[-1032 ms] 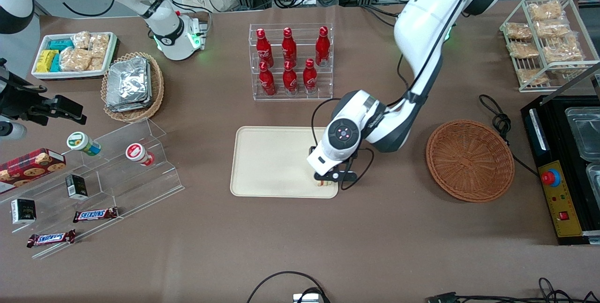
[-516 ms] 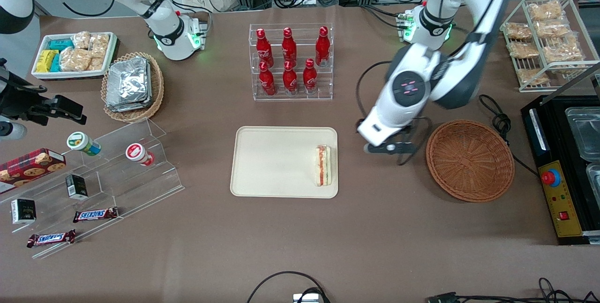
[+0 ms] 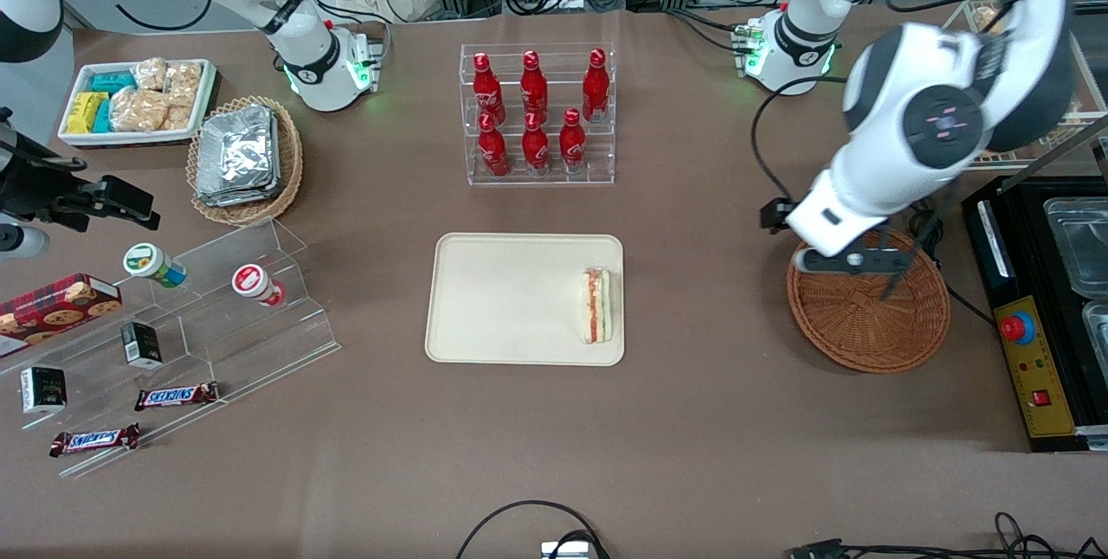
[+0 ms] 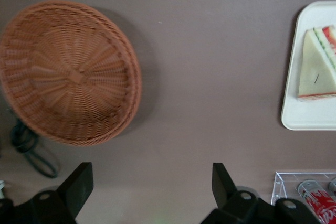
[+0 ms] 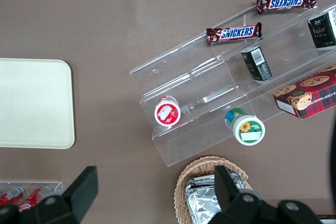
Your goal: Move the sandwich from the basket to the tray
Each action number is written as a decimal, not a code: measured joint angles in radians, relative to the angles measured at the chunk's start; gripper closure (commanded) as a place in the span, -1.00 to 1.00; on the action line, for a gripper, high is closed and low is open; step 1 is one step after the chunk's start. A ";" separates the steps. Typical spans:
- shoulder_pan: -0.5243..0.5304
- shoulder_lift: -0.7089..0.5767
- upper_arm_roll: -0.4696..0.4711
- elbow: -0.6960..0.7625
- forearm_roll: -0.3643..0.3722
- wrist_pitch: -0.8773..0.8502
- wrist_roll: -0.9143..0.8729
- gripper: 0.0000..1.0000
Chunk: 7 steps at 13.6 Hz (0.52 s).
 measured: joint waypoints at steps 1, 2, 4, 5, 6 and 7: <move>0.018 0.000 0.000 0.037 0.000 -0.037 0.003 -1.00; 0.037 0.000 0.001 0.065 0.000 -0.064 0.004 -1.00; 0.090 0.002 0.002 0.091 0.000 -0.089 0.004 -1.00; 0.125 0.003 0.003 0.096 0.000 -0.091 0.007 -1.00; 0.157 0.005 0.004 0.103 -0.004 -0.098 0.012 -1.00; 0.180 0.008 0.004 0.119 -0.013 -0.112 0.016 -1.00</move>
